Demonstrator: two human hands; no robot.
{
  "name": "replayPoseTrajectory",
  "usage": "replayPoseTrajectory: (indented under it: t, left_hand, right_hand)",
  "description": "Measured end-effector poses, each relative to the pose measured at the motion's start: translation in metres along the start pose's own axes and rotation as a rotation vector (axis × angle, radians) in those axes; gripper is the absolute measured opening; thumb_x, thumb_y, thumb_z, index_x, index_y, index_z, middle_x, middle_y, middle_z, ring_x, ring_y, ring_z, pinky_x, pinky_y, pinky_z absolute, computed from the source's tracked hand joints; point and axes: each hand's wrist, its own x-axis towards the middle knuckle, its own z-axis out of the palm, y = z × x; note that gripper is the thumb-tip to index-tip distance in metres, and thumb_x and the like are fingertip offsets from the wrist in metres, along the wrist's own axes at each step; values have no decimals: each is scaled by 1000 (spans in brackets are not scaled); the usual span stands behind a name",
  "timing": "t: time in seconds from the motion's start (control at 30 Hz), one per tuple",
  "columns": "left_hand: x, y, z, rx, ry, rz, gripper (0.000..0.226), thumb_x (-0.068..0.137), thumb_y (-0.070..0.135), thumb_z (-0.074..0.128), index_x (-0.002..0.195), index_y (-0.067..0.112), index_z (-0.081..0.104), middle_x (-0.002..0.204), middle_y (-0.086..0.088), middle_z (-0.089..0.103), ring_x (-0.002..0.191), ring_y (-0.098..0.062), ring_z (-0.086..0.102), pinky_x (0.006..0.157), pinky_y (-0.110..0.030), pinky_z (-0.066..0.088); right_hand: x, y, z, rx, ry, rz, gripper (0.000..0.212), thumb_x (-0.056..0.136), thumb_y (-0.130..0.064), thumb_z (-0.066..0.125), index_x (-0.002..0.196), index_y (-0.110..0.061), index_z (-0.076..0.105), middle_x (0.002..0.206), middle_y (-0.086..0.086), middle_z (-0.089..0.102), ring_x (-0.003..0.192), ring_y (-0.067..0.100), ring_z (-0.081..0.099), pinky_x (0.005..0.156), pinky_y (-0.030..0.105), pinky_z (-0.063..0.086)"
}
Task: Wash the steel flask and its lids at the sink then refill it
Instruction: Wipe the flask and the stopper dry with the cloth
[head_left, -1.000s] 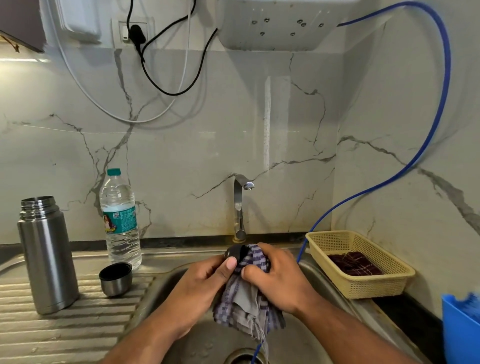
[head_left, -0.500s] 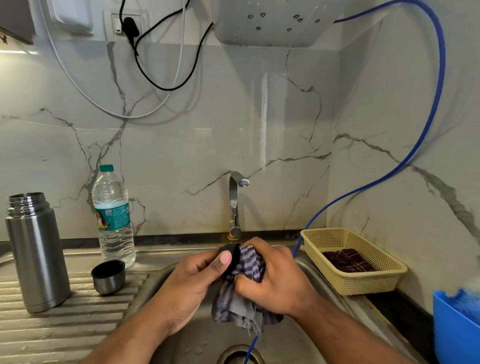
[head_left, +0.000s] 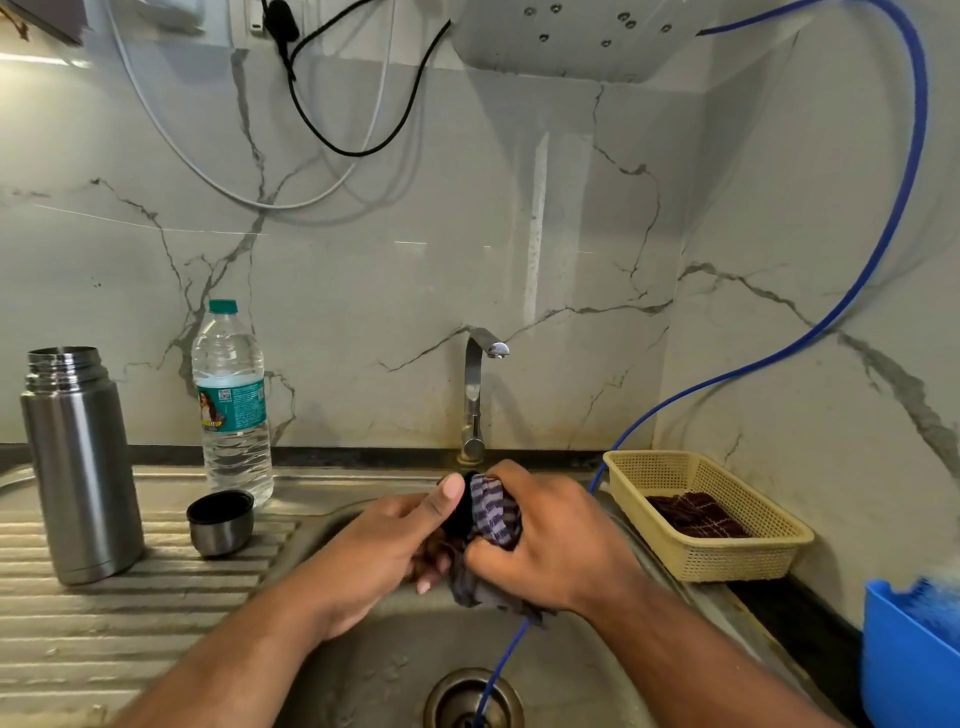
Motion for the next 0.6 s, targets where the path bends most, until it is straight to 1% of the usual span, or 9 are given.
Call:
replayPoseTrajectory:
  t: [0.07, 0.17, 0.23, 0.27, 0.33, 0.37, 0.43, 0.5, 0.6]
  left_hand:
    - [1, -4, 0, -35, -12, -8, 49, 93, 52, 58, 98, 8, 78, 84, -12, 59, 73, -20, 45, 56, -25, 38]
    - [2, -11, 2, -80, 25, 39, 46, 92, 39, 61, 102, -3, 76, 94, -19, 71, 75, -16, 55, 58, -22, 42]
    - [3, -13, 4, -41, 42, 85, 37, 91, 32, 63, 106, 2, 78, 105, -17, 76, 88, -19, 68, 71, -21, 51]
    - [3, -14, 4, -14, 45, 107, 32, 91, 28, 64, 110, 6, 77, 109, -14, 77, 99, -21, 72, 83, -24, 55]
    - [3, -13, 3, 57, 66, 161, 31, 91, 22, 67, 119, 12, 74, 113, -9, 77, 111, -22, 72, 97, -32, 56]
    - [3, -13, 3, 82, 77, 183, 33, 90, 20, 68, 122, 14, 72, 114, -7, 77, 112, -21, 71, 97, -32, 57]
    - [3, -11, 3, 48, 90, 185, 38, 87, 17, 71, 124, 17, 70, 116, -4, 76, 113, -19, 71, 94, -29, 57]
    - [2, -10, 5, -90, 88, 124, 42, 83, 14, 72, 125, 16, 69, 118, -8, 76, 114, -22, 71, 97, -36, 56]
    - [1, -9, 7, -257, 58, 74, 48, 85, 10, 70, 132, 12, 65, 125, -15, 71, 120, -30, 67, 106, -47, 49]
  right_hand:
    - [0, 1, 2, 62, -11, 56, 43, 69, -63, 56, 97, -30, 54, 78, -10, 61, 68, 9, 58, 57, 26, 44]
    - [0, 2, 6, 311, -80, 205, 30, 75, -50, 69, 90, -25, 63, 76, -10, 67, 67, 2, 61, 59, 21, 47]
    - [1, 1, 4, 529, -159, 290, 13, 82, -32, 71, 78, -21, 64, 69, -10, 65, 61, -1, 57, 60, 20, 45]
    - [1, 0, 3, 625, -197, 340, 14, 84, -25, 70, 72, -22, 64, 67, -9, 63, 61, 1, 56, 62, 21, 44]
    - [1, -1, 0, 812, -262, 456, 8, 79, -23, 70, 75, -17, 69, 72, -1, 68, 67, 8, 62, 68, 26, 47]
    - [1, 0, 0, 916, -281, 515, 17, 74, -25, 70, 82, -10, 73, 81, 7, 73, 73, 15, 66, 73, 30, 49]
    - [1, 2, 3, 1095, -315, 628, 51, 63, -25, 69, 103, 5, 72, 102, 27, 75, 84, 30, 68, 82, 39, 52]
    - [1, 2, 6, 1212, -381, 706, 69, 60, -25, 70, 120, 8, 67, 116, 34, 69, 92, 35, 67, 88, 43, 53]
    - [3, 0, 7, 1330, -475, 736, 63, 69, -22, 66, 127, 4, 65, 114, 28, 69, 93, 34, 68, 87, 39, 57]
